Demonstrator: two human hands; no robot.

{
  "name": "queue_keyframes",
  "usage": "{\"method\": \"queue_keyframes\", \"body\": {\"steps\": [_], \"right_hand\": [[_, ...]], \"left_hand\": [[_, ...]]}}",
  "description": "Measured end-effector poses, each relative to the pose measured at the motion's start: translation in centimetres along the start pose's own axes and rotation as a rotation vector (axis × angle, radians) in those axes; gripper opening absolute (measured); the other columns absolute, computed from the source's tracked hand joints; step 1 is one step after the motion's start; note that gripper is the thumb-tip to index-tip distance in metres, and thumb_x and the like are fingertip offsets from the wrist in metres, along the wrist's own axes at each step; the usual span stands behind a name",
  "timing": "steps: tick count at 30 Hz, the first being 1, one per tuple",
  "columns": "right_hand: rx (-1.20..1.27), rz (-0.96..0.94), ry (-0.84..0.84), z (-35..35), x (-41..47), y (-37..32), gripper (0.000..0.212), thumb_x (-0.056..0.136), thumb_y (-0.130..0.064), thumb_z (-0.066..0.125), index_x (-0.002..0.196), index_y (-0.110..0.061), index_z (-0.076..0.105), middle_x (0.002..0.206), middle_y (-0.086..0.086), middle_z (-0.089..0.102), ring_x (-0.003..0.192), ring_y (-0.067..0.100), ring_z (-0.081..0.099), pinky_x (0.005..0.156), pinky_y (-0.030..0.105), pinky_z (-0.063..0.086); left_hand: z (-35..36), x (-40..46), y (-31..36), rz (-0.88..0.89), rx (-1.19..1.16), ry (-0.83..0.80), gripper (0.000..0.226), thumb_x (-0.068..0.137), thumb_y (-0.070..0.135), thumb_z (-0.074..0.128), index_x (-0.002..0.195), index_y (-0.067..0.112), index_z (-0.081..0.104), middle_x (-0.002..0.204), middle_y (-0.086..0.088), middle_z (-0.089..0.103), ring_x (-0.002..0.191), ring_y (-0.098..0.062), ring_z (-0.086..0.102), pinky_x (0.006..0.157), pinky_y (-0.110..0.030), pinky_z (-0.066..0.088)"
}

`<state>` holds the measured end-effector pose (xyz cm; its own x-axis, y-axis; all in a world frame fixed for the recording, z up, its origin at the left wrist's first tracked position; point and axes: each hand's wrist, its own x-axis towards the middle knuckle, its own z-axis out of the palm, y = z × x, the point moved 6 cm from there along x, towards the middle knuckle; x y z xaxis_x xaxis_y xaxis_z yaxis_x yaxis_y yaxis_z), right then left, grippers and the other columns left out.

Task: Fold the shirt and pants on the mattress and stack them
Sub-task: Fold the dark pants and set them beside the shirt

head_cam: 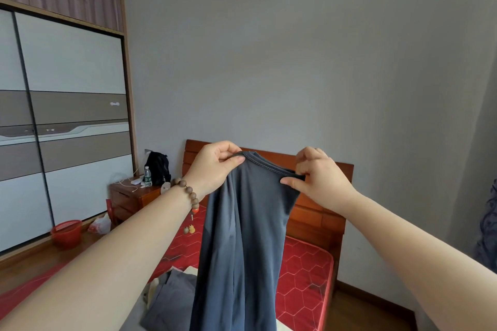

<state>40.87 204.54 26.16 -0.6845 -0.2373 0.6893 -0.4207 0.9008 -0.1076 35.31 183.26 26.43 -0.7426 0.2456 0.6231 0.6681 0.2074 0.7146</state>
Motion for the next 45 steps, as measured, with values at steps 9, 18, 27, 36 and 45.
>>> {"method": "queue_keyframes", "body": {"steps": [9,18,27,36,45], "right_hand": [[0.553,0.187,-0.089,1.7,1.3,-3.2,0.049,0.075,-0.05,0.073,0.116,-0.029,0.056,0.105,-0.011,0.064,0.102,0.004,0.059,0.087,0.022,0.047],[0.706,0.196,-0.076,2.5,2.6,-4.9,0.015,0.089,-0.02,0.066,0.075,-0.02,0.063,0.064,-0.011,0.062,0.056,-0.001,0.052,0.057,0.013,0.041],[0.555,0.181,-0.015,1.2,3.6,-4.0,0.013,0.095,-0.014,0.056,0.084,-0.019,0.061,0.072,-0.012,0.063,0.062,-0.01,0.055,0.059,0.006,0.04],[0.447,0.263,0.034,1.3,4.3,-3.9,0.011,0.096,-0.022,0.054,0.09,-0.013,0.059,0.077,-0.005,0.06,0.07,0.005,0.052,0.057,0.01,0.036],[0.465,0.256,0.036,0.9,5.1,-5.7,0.029,0.086,-0.032,0.07,0.081,-0.006,0.058,0.069,0.005,0.059,0.061,0.013,0.053,0.053,0.02,0.043]], "left_hand": [[2.0,-0.6,0.9,0.0,-0.077,-0.09,0.005,0.09,0.009,0.064,0.094,0.007,0.066,0.089,0.0,0.075,0.086,-0.004,0.068,0.081,-0.013,0.049],[1.6,-2.0,0.9,-0.105,-0.281,-0.15,0.01,0.092,0.004,0.058,0.099,0.006,0.066,0.094,-0.004,0.07,0.091,-0.01,0.065,0.087,-0.021,0.05],[-0.2,-4.9,-1.6,-0.217,-0.274,-0.303,0.024,0.088,0.0,0.062,0.107,0.014,0.055,0.082,-0.004,0.065,0.077,-0.015,0.062,0.068,-0.025,0.05],[-0.8,-5.3,0.9,0.144,0.347,0.044,0.029,0.085,-0.003,0.059,0.075,0.021,0.071,0.064,0.013,0.056,0.053,0.003,0.049,0.055,-0.006,0.034],[2.2,-6.6,-0.2,-0.067,0.207,0.154,0.042,0.066,0.065,0.063,0.08,0.026,0.063,0.091,0.013,0.058,0.087,0.004,0.053,0.072,-0.005,0.036]]}}
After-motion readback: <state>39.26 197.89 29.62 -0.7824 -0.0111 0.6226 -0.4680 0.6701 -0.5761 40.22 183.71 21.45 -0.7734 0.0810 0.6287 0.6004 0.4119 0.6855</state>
